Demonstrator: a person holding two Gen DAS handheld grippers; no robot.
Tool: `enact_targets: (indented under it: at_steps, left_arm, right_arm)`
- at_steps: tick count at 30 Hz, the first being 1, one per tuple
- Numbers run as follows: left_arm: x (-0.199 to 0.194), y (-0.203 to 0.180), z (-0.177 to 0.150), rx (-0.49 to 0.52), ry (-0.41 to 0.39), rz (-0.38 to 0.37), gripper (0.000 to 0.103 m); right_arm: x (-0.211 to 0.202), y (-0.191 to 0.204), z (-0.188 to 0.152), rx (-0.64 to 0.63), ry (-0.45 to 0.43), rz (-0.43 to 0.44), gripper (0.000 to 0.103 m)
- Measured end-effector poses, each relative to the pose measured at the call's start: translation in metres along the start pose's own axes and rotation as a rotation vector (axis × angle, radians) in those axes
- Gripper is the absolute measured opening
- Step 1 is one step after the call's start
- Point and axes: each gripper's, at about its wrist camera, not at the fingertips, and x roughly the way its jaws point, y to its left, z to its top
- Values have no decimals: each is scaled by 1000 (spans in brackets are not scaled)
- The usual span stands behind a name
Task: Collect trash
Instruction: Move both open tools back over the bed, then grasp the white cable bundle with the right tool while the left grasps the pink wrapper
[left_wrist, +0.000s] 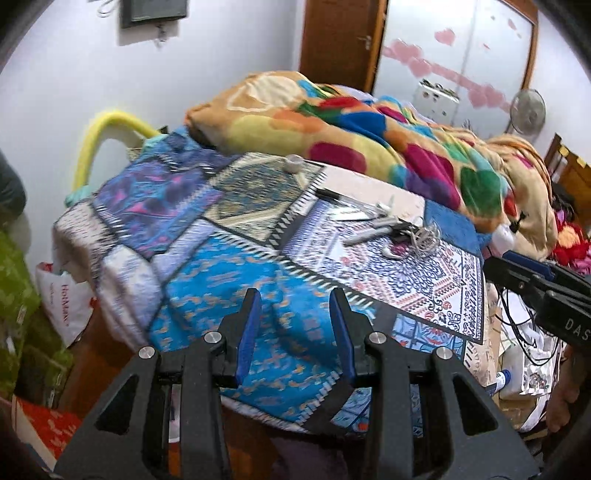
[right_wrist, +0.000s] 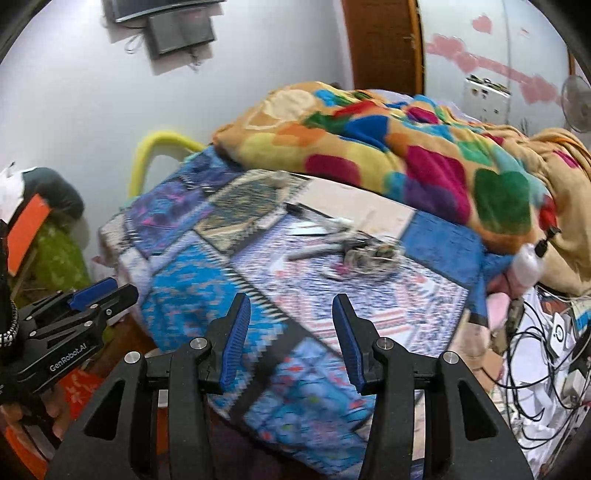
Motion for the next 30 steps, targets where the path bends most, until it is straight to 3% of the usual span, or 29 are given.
enact_targets:
  at_steps: [9, 12, 24, 26, 30]
  left_arm:
    - [61, -27, 9, 48, 68, -44, 38]
    - [75, -30, 9, 54, 84, -51, 38]
    - [118, -35, 8, 65, 134, -66, 38]
    - [121, -36, 8, 66, 137, -70, 38]
    - [129, -43, 8, 56, 163, -104, 38]
  right_arm:
    - [41, -52, 2, 47, 47, -29, 44]
    - [57, -68, 6, 95, 57, 7, 65]
    - [126, -105, 29, 257, 107, 20, 65]
    - [131, -108, 26, 279, 121, 38, 57]
    - [134, -107, 22, 277, 144, 69, 30]
